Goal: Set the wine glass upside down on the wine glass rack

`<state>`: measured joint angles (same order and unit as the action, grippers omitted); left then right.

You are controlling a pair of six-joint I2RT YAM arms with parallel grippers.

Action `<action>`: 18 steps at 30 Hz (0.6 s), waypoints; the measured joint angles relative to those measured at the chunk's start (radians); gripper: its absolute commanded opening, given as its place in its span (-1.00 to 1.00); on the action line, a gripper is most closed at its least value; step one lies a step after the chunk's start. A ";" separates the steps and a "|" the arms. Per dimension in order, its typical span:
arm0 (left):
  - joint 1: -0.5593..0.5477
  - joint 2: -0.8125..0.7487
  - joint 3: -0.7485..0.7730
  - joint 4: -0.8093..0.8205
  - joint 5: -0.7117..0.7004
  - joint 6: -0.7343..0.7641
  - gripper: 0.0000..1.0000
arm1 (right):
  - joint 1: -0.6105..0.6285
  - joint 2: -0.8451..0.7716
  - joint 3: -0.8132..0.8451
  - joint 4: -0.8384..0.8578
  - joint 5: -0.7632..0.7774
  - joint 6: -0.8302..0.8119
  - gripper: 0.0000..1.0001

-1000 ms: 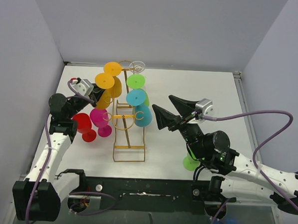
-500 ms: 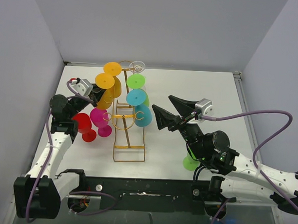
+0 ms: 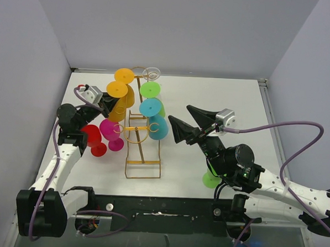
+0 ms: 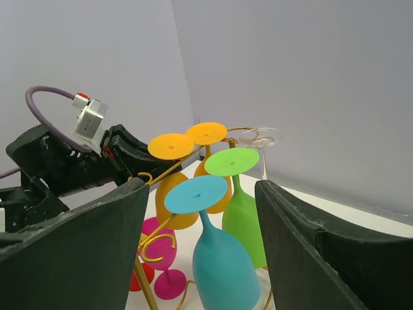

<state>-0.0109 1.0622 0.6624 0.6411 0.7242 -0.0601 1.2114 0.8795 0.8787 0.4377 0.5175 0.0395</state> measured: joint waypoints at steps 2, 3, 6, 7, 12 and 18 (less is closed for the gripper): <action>0.000 0.002 -0.002 0.001 0.003 -0.008 -1.00 | 0.000 0.000 0.000 -0.001 0.000 0.000 0.35; 0.000 0.002 -0.004 0.003 0.006 -0.011 -1.00 | 0.000 0.000 0.000 -0.001 0.001 0.001 0.35; 0.000 0.002 -0.010 0.013 0.011 -0.017 -1.00 | 0.000 0.000 0.000 -0.002 0.003 0.003 0.35; 0.000 0.002 -0.011 0.015 0.013 -0.020 -1.00 | 0.000 0.000 0.000 -0.002 0.003 0.003 0.35; 0.000 0.006 -0.012 0.030 0.024 -0.047 -1.00 | 0.000 0.000 0.000 -0.002 0.003 0.003 0.35; 0.000 0.026 -0.012 0.052 0.048 -0.087 -0.96 | 0.000 0.000 0.000 -0.002 0.003 0.003 0.36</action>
<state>-0.0109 1.0882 0.6506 0.6930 0.7719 -0.1467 1.2114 0.8795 0.8787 0.4362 0.5209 0.0429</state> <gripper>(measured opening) 0.079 0.676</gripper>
